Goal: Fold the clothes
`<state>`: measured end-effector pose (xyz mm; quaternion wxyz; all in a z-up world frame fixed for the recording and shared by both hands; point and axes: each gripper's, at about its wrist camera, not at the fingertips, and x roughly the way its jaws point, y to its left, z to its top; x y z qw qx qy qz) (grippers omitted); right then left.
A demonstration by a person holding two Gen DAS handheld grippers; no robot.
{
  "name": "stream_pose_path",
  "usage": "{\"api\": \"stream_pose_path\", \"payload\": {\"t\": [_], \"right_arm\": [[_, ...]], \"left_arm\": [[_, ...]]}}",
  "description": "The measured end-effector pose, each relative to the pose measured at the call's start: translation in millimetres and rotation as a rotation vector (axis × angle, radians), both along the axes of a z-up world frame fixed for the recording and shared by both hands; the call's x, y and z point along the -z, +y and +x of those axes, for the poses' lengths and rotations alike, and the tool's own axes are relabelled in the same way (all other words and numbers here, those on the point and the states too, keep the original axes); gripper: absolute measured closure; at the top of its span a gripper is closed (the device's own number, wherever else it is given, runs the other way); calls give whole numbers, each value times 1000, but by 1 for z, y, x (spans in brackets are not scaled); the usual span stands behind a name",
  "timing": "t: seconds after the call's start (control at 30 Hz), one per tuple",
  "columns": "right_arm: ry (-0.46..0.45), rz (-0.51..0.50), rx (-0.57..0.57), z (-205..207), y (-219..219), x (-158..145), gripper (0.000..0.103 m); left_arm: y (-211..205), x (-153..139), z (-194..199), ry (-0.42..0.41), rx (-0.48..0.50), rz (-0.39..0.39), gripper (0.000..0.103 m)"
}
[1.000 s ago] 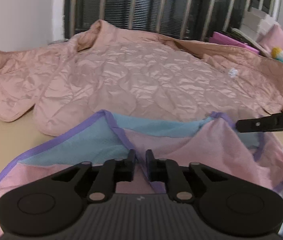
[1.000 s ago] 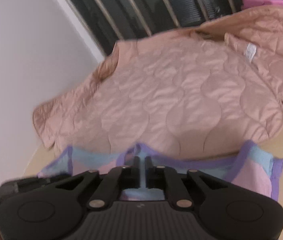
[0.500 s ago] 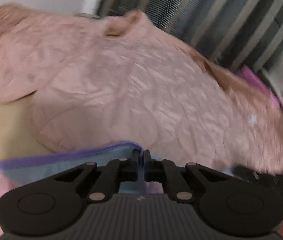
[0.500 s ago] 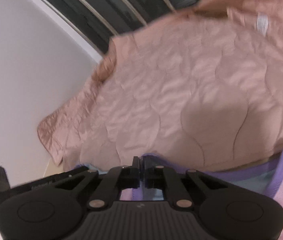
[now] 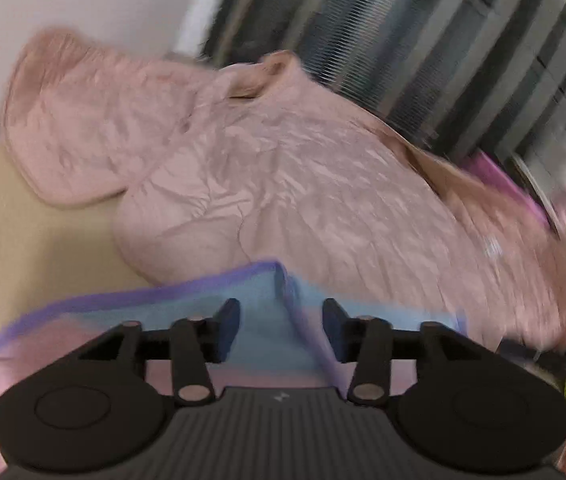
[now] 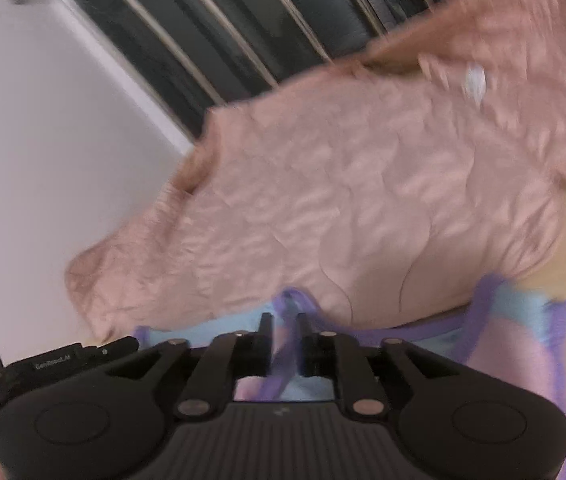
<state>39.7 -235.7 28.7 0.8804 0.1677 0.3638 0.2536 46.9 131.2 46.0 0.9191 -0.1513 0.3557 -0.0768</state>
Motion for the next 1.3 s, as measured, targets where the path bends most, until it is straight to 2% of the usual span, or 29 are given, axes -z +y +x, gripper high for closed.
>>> {"api": "stream_pose_path", "payload": {"t": [0.03, 0.2, 0.27, 0.33, 0.43, 0.5, 0.57, 0.67, 0.77, 0.9, 0.97, 1.07, 1.2, 1.23, 1.27, 1.3], "right_arm": [[-7, -20, -18, -8, -1, -2, 70], [-42, -120, -110, -46, -5, -14, 71], [-36, -129, -133, -67, 1, -11, 72], [-50, -131, -176, -89, 12, -6, 77], [-96, -212, -191, -116, 22, -3, 78], [-138, -285, -147, -131, 19, -5, 78], [-175, -339, -47, -142, 4, -8, 77], [-202, -388, 53, -152, -16, -10, 80], [-214, -408, 38, -150, -15, -7, 80], [-282, -465, -115, -144, 27, 1, 80], [-320, -508, -183, -138, 49, 6, 80], [-332, -528, -227, -128, 65, 12, 80], [-302, -474, -218, -111, 60, 15, 75], [-281, -446, -211, -108, 56, 14, 82], [-256, -408, -197, -105, 50, 14, 99], [-228, -368, -172, -102, 45, 15, 101]], "left_arm": [[-2, -4, -17, -6, 44, 35, 57], [-30, 0, -82, 12, 197, 113, 56], [-40, 6, -103, 19, 248, 129, 55], [-43, 11, -121, 25, 252, 149, 55], [-38, 17, -145, 17, 243, 168, 52], [-34, 19, -155, 4, 234, 197, 51], [-34, 20, -163, -15, 219, 257, 51], [-35, 22, -174, -42, 215, 309, 53], [-37, 23, -174, -64, 214, 335, 62], [-33, 22, -176, -61, 186, 335, 74], [-31, 22, -177, -60, 171, 336, 74], [-28, 22, -180, -65, 142, 330, 73], [-28, 22, -180, -72, 125, 331, 66], [-28, 22, -179, -72, 121, 331, 64], [-27, 21, -178, -72, 120, 330, 64], [-27, 21, -177, -71, 118, 331, 63]]}}
